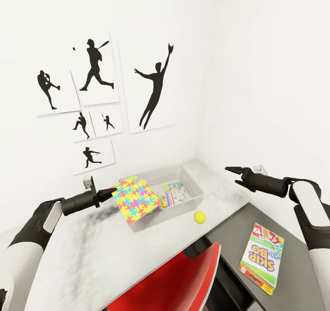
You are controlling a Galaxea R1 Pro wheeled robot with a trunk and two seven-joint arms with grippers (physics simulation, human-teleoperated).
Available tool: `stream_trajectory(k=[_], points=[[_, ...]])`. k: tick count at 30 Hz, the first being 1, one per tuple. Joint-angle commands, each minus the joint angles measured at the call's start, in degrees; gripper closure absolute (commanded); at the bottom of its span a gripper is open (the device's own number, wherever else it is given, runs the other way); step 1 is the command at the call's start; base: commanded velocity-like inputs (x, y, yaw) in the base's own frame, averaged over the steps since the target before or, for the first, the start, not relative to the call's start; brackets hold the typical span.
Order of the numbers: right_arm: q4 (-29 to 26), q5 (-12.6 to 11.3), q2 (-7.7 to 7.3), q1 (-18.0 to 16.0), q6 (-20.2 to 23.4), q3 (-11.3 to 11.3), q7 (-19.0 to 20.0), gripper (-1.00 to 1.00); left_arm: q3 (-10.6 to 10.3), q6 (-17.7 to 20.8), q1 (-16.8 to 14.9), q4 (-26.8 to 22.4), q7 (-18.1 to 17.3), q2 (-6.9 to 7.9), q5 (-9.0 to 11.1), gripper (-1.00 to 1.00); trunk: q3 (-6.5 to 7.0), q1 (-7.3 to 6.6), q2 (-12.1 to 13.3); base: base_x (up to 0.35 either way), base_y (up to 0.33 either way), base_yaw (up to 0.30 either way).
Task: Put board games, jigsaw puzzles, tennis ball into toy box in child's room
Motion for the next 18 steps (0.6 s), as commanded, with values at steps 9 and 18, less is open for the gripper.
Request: stream_trajectory(k=[9,18], points=[[-0.2,-0.3,-0.01,-0.1,0.2,-0.1,-0.3,-1.0,0.1,0.4,-0.1,0.0,0.3,0.03,-0.2,1.0,-0.13,0.04,-0.1,0.0,0.0,0.0],[-0.5,-0.3,0.05,-0.1,0.2,-0.1,-0.3,-1.0,0.1,0.4,-1.3,0.1,3.9,-0.55,-0.2,1.0,-0.13,0.04,-0.1,0.0,0.0,0.0]])
